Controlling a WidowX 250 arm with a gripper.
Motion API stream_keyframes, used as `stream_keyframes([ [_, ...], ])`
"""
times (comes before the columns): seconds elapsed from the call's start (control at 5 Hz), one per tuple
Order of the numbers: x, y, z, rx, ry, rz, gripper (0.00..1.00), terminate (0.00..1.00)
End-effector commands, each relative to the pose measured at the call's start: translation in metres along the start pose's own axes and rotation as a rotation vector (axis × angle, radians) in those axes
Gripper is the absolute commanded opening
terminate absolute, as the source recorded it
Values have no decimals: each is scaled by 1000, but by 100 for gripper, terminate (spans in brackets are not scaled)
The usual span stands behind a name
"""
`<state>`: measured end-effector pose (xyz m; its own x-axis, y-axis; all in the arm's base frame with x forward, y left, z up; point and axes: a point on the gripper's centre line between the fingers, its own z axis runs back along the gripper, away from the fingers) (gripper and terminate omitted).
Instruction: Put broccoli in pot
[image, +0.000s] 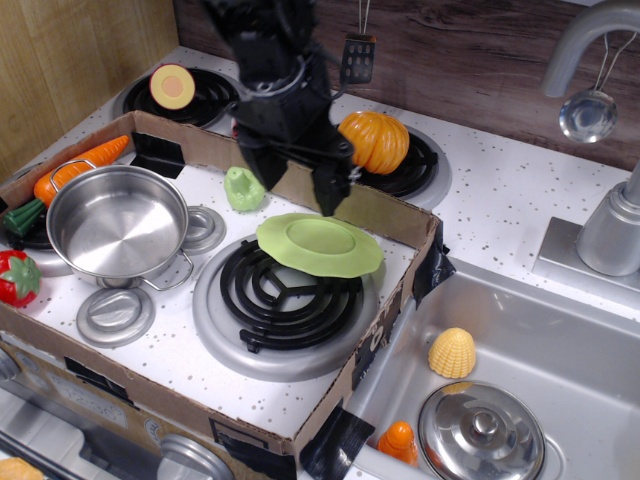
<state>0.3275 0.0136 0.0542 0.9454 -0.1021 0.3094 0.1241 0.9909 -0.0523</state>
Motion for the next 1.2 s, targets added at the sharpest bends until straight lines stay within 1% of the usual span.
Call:
stream_keyframes([
  [0.0, 17, 32, 6, 33, -48, -48, 100, 0],
  [0.2, 21, 42, 13, 66, -55, -62, 100, 0],
  [0.4, 23, 43, 15, 66, -51, -63, 100, 0],
  [0.8, 23, 57, -5, 49, -31, -56, 100, 0],
  [1.0, 22, 68, -13, 55, -29, -46, 100, 0],
])
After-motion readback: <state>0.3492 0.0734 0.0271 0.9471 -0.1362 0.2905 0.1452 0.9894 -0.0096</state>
